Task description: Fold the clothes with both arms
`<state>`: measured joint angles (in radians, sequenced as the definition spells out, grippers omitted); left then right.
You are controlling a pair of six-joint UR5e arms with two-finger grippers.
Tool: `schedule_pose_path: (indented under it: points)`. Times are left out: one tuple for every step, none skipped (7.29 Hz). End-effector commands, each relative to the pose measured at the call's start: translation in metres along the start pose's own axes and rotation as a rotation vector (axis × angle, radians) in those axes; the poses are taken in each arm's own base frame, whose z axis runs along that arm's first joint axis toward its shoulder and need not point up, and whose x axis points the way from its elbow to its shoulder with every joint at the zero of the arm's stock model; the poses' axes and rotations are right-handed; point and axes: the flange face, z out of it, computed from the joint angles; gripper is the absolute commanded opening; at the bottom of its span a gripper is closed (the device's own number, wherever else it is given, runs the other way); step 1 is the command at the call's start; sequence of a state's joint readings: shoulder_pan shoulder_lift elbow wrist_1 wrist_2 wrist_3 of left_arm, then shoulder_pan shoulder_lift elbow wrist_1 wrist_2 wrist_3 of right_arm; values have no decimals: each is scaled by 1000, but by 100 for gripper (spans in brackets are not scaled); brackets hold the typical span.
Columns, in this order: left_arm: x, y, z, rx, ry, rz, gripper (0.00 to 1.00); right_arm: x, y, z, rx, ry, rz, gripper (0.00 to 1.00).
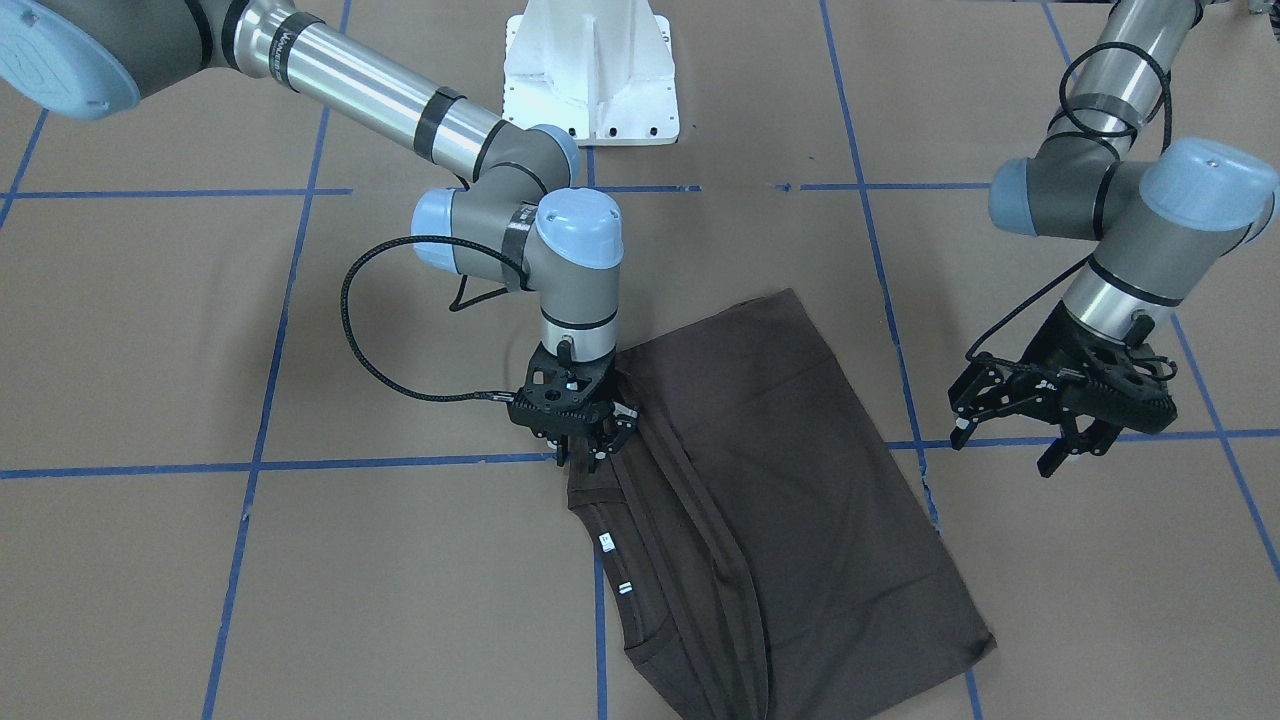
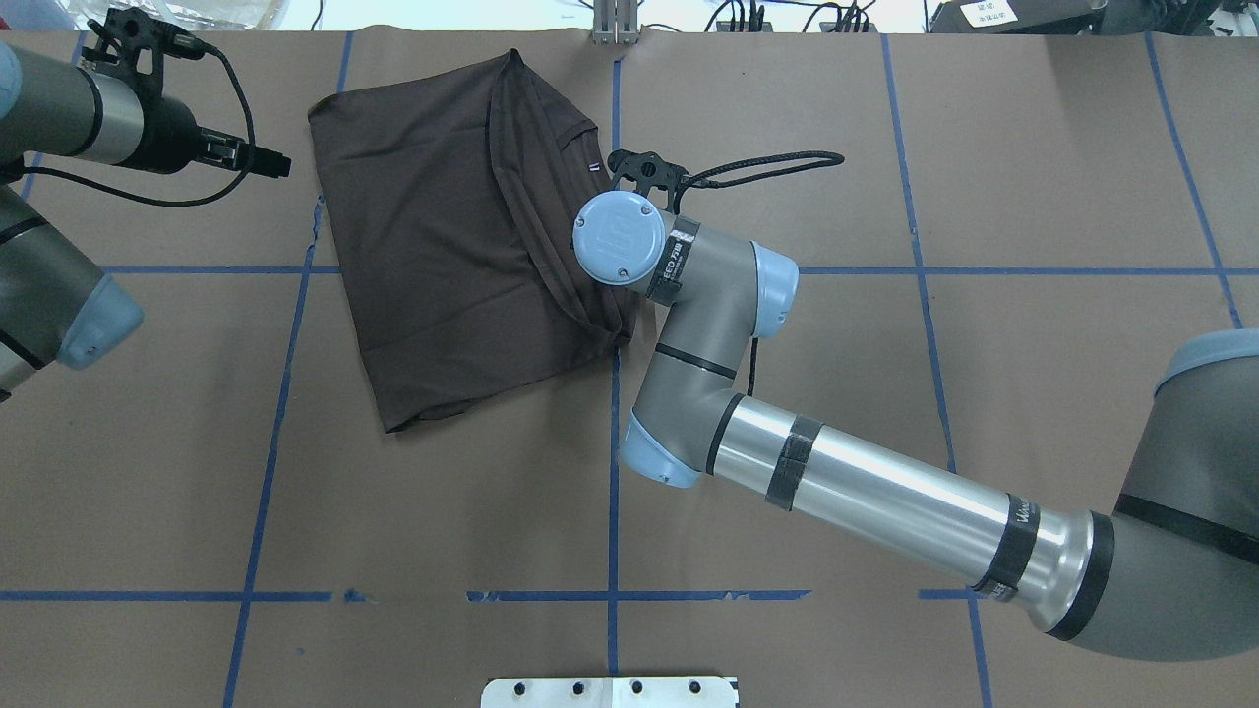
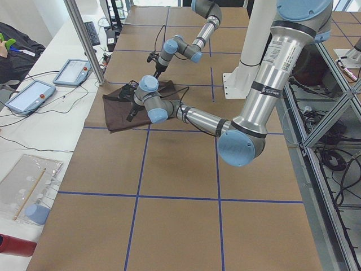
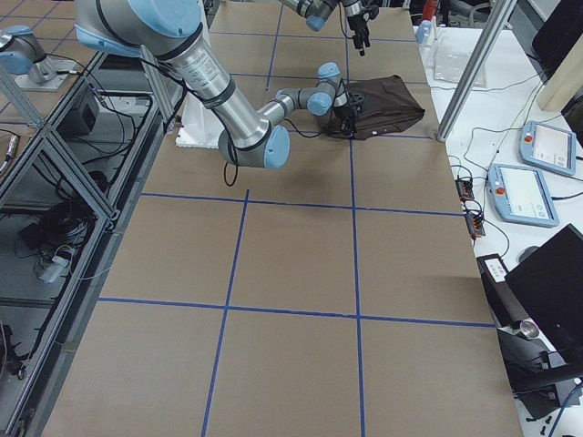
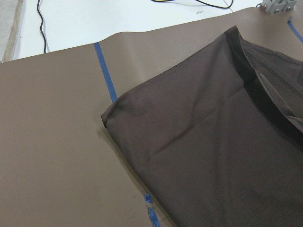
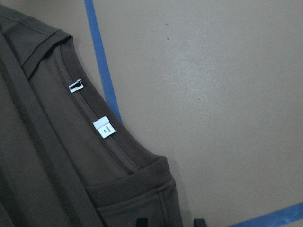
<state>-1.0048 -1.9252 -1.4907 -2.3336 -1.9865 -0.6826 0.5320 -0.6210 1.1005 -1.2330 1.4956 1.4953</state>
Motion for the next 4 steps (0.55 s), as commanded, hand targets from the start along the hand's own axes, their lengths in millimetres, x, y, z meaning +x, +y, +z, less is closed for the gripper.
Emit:
schedule_pose_path:
  points:
    - [-1,0,2,-2,-2,-1,100,-1,2,0,-2,-1,0,43]
    - [0,1,2,-3,-1,-1,100,-1,2,0,-2,-1,6,26]
    - [-1,1,2,-4,-2,-1,100,-2,2,-1,0,-2,12,0]
    - [0,1,2,-3,-1,-1,100,-4,0,-3,1,-3,10,0]
